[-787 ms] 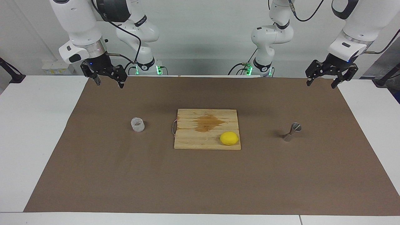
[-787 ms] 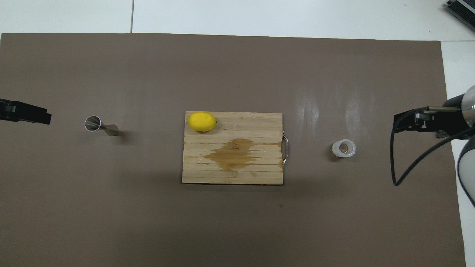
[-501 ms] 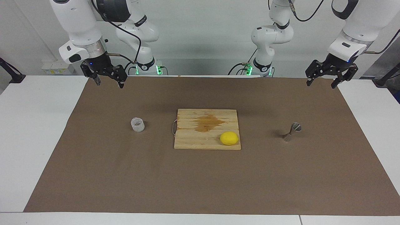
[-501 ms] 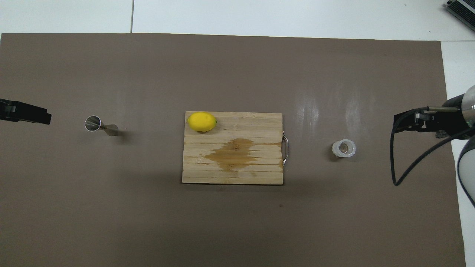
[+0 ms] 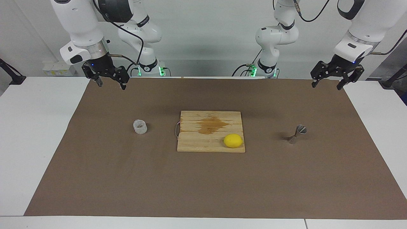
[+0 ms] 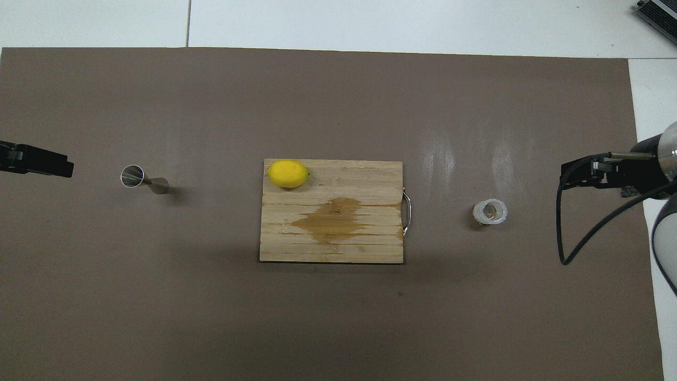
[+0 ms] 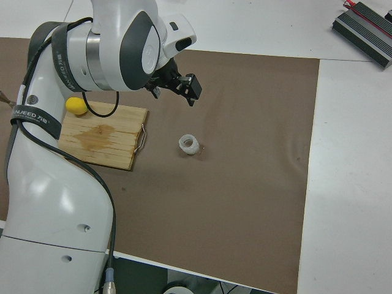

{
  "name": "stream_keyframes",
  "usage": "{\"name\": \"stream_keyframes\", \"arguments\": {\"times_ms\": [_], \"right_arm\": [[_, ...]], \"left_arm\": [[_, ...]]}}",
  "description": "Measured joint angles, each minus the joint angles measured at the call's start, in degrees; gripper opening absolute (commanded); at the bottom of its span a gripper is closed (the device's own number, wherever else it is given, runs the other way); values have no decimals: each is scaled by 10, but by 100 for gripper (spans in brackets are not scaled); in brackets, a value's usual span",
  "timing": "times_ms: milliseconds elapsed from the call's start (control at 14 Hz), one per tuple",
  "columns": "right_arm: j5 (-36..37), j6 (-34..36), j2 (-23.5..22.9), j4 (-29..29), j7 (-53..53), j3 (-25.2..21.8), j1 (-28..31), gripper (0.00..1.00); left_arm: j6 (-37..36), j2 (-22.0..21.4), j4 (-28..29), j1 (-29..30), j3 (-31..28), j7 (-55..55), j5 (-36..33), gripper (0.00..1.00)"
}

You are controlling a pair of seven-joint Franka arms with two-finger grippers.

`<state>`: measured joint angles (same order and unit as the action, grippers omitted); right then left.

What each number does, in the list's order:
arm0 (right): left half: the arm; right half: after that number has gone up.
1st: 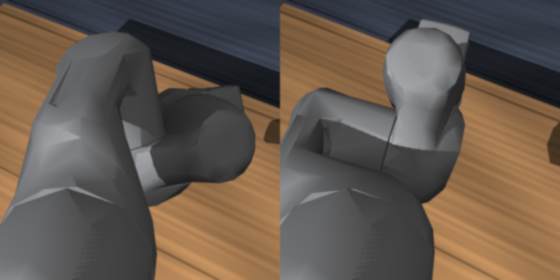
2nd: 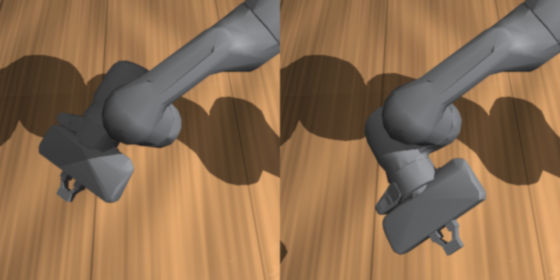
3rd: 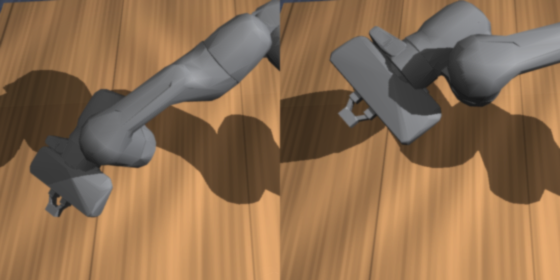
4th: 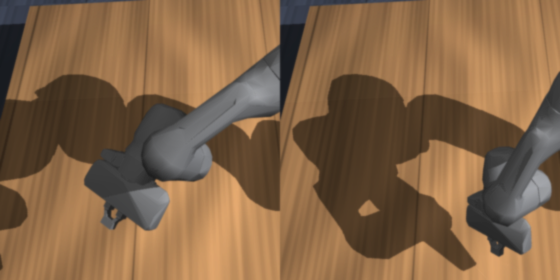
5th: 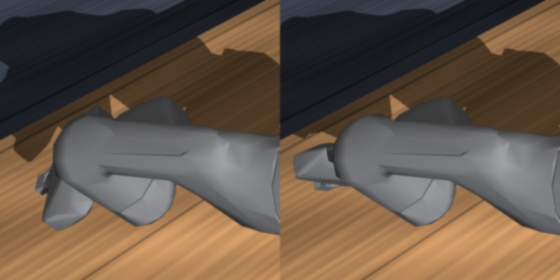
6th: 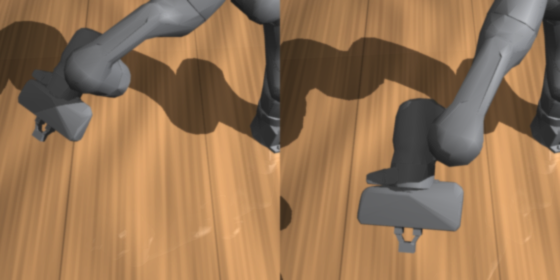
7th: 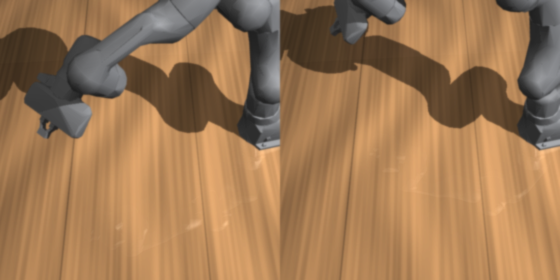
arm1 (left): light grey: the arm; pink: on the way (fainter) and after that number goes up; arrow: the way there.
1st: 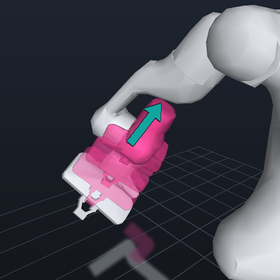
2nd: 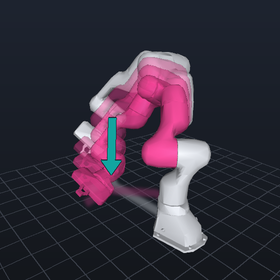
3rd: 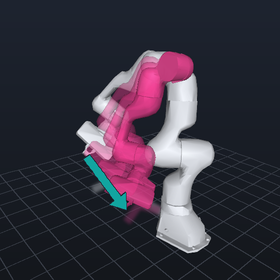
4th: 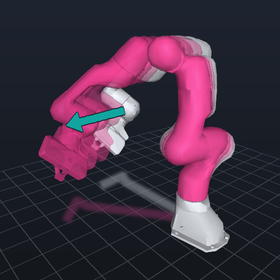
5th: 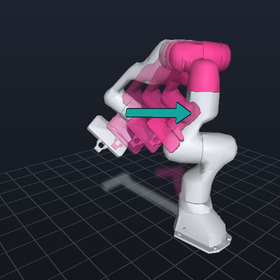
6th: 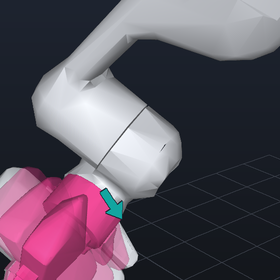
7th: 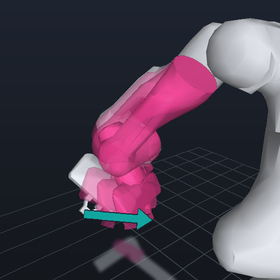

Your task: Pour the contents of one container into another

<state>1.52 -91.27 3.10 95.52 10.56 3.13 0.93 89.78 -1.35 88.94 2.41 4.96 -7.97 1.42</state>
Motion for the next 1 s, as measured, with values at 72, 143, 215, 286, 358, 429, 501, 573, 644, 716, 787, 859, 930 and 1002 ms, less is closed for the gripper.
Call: {"name": "stream_keyframes", "arguments": {"times_ms": [72,143,215,286,358,429,501,573,644,716,787,859,930,1002], "right_arm": [[0,0,0,0,0,0,0,100],[0,0,0,0,0,0,0,100],[0,0,0,0,0,0,0,100],[0,0,0,0,0,0,0,100],[0,0,0,0,0,0,0,100],[0,0,0,0,0,0,0,100],[0,0,0,0,0,0,0,100],[0,0,0,0,0,0,0,100],[0,0,0,0,0,0,0,100],[0,0,0,0,0,0,0,100],[0,0,0,0,0,0,0,100],[0,0,0,0,0,0,0,100],[0,0,0,0,0,0,0,100],[0,0,0,0,0,0,0,100]], "left_arm": [[-3,0,0,0,0,0,0,100],[-8,0,1,0,0,1,0,100],[-14,0,2,0,0,6,0,100],[-16,1,2,0,0,19,0,100],[-17,3,3,0,0,39,0,100],[-17,7,3,0,0,66,3,100],[-17,13,3,0,0,95,11,100],[-17,22,3,0,0,133,24,100],[-17,30,3,0,-1,174,34,100],[-17,39,2,1,-2,214,40,100],[-17,47,1,1,-4,246,47,100],[-17,55,0,2,-6,272,61,100],[-18,62,-1,5,-10,297,83,100],[-20,69,-1,16,-11,320,106,100]]}}
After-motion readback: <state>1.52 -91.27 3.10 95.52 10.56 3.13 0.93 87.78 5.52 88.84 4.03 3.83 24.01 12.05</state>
